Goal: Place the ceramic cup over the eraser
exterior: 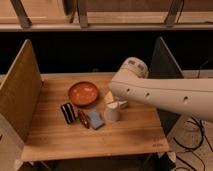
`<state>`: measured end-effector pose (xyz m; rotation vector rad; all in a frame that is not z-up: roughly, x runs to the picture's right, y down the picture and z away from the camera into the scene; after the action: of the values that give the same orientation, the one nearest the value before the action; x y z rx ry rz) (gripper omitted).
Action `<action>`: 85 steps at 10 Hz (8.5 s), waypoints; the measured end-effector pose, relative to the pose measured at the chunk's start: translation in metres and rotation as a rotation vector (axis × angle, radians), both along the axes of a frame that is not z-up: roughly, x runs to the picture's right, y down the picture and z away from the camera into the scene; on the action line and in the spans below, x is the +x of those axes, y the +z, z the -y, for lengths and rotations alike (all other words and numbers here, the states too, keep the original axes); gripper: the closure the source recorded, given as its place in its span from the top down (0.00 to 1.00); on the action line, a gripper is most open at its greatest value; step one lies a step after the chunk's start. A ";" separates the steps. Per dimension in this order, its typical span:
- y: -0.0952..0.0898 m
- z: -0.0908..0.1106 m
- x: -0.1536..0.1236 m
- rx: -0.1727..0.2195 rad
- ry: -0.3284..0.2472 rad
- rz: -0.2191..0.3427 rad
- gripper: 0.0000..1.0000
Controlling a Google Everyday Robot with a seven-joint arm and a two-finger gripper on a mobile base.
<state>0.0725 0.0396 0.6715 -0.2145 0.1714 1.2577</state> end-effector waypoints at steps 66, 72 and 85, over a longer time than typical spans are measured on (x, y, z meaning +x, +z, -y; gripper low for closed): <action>0.016 0.030 -0.272 -0.084 -0.630 0.604 0.00; 0.045 -0.005 -0.281 -0.168 -0.625 0.617 0.00; 0.082 -0.028 -0.281 -0.201 -0.687 0.645 0.00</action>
<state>-0.2089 0.0673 0.7538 -0.6610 -0.1797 0.4451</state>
